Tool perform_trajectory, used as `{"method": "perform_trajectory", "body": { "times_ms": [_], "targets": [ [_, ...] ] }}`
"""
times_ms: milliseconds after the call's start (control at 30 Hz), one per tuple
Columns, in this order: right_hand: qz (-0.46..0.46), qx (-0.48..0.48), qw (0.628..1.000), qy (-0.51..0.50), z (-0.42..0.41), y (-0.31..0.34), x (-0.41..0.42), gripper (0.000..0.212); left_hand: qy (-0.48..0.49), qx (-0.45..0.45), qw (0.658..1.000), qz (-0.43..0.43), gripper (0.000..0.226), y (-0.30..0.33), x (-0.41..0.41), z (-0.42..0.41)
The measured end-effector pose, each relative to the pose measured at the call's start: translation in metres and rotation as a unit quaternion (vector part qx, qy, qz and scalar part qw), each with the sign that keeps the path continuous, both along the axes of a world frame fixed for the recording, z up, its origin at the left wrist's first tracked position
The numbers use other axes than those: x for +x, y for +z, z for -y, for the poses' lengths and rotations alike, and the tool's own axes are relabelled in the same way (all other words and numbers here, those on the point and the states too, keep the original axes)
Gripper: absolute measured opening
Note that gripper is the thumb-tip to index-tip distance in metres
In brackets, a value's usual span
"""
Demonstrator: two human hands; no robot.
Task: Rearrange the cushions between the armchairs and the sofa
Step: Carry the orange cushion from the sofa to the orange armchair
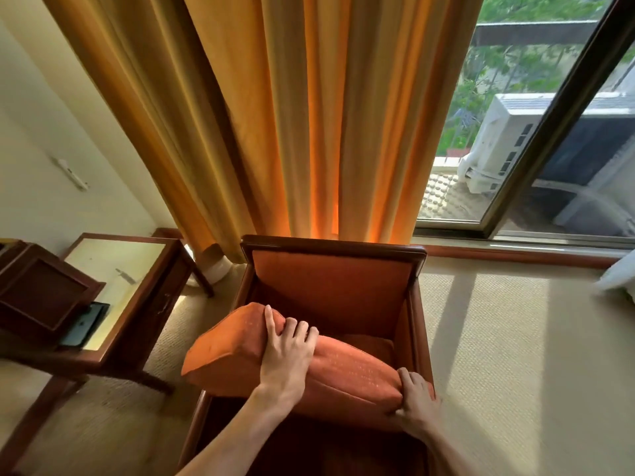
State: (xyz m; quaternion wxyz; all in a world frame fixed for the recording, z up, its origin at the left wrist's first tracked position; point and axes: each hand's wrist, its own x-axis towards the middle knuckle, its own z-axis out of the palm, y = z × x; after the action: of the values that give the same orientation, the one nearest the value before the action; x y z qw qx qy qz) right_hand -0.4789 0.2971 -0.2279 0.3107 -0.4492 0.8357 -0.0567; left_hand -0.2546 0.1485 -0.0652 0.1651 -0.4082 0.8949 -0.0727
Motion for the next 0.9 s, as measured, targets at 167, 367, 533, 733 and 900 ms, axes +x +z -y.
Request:
{"method": "perform_trajectory", "body": {
  "times_ms": [167,367,533,733,900],
  "targets": [
    [-0.024,-0.036,0.996,0.078,0.043,0.043,-0.020,0.082,0.029,-0.010,0.996,-0.078,0.076,0.020,0.019,0.033],
    [-0.129,-0.191,0.954,0.193,0.112,0.173,-0.061,0.071,0.095,0.038,0.979,-0.178,0.093,0.080,0.048,0.110],
    [-0.196,-0.152,0.947,0.205,0.153,0.233,-0.093,0.078,0.062,0.059,0.971,-0.225,0.098,0.080,0.031,0.146],
    [-0.168,-0.119,0.967,0.151,0.213,0.229,-0.099,0.070,0.041,0.081,0.973,-0.214,0.107,0.054,0.000,0.231],
    [-0.156,-0.077,0.981,0.088,0.258,0.163,-0.106,0.077,0.027,0.117,0.971,-0.207,0.111,0.000,-0.024,0.302]
  ]
}}
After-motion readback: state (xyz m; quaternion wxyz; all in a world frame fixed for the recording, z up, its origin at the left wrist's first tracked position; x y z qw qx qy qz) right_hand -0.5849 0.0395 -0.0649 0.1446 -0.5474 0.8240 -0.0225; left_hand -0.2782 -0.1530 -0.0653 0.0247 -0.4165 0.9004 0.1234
